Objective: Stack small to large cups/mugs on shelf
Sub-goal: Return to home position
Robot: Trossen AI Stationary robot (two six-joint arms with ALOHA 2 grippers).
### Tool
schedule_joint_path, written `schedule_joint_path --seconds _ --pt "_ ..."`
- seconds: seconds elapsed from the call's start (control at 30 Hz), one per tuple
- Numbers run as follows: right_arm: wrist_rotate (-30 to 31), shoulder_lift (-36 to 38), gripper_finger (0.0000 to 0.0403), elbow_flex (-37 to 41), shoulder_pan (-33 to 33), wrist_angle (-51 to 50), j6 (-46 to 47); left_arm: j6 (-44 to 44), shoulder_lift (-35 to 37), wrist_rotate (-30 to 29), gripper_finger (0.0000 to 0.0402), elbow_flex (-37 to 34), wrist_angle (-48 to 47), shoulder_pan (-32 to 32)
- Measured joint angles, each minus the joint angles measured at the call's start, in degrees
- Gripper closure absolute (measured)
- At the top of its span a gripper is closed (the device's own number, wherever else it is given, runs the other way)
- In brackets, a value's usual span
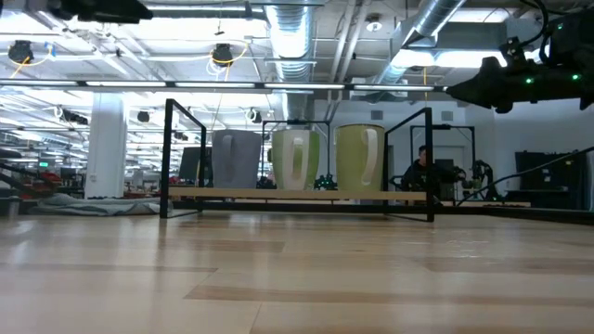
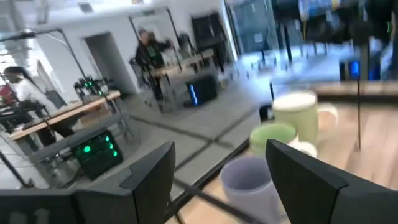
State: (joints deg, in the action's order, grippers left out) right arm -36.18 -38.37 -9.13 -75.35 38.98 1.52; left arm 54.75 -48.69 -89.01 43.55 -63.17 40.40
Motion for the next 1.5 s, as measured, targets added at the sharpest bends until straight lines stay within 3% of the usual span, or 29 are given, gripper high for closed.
schedule_joint_path --seconds 0.1,0.2,0.3,0.37,0.47,0.53,0.57,0.7,0.8,0.93,1.1,1.27,1.43,1.5 --pt "-0.02 0.01 0.0221 0.0 0.0 0.0 0.0 -3.11 0.71 6.68 0.0159 1.09 0.07 -0.04" --pt "-0.84 0.01 0.0221 0.01 0.0 0.0 -0.02 -2.17 0.75 8.32 0.0159 0.91 1.56 -0.81" --pt "-2.56 0.02 0.0221 0.0 -0.02 0.0 -0.28 -6.24 1.91 19.87 0.0159 0.23 8.27 -1.69" --pt "-2.99 0.02 0.0221 0.0 0.0 0.0 -0.31 -19.82 3.11 27.76 0.0159 -1.05 22.22 -2.01" --pt "-3.01 0.01 0.0221 0.0 0.0 0.03 0.17 -49.06 4.36 49.91 0.0159 -4.08 51.25 -5.66" --pt "-3.29 0.01 0.0221 0.0 0.01 0.03 1.14 -59.34 5.4 63.4 0.0159 -5.42 62.29 -9.36" --pt "-3.82 0.02 0.0221 0.0 0.0 0.02 1.45 -59.71 5.92 64.21 0.0159 -5.44 62.43 -11.36" --pt "-7.31 0.02 0.0221 0.0 0.04 -0.07 1.53 -55.07 7.24 49.56 0.0159 -5.75 53.01 -17.67" --pt "-7.52 0.02 0.0221 0.0 0.0 -0.45 1.51 -55.17 7.3 45.66 0.0159 -5.73 51.56 -23.07" --pt "-7.52 0.06 0.0221 0.0 0.0 -0.42 0.43 -59.46 9.47 54.5 0.0159 -6.89 55.21 -32.64" --pt "-7.52 0.06 0.0221 0.0 0.0 -0.48 0.06 -63.17 15.32 69.65 0.0159 -15.39 66.15 -47.94" --pt "-7.5 0.0 0.0221 0.0 -0.08 -1.43 -1.41 -63.39 21.89 72.01 0.0159 -22.74 67.82 -60.75" --pt "-7.5 -1.26 0.0221 0.0 -0.2 -1.24 -3.5 -64.15 25.63 72.96 0.0159 -27.04 69.36 -69.37" --pt "-7.5 -1.93 0.0221 0.0 -0.2 -1.24 -4.84 -64.24 26.38 76.53 0.0159 -29.02 71.0 -72.36"
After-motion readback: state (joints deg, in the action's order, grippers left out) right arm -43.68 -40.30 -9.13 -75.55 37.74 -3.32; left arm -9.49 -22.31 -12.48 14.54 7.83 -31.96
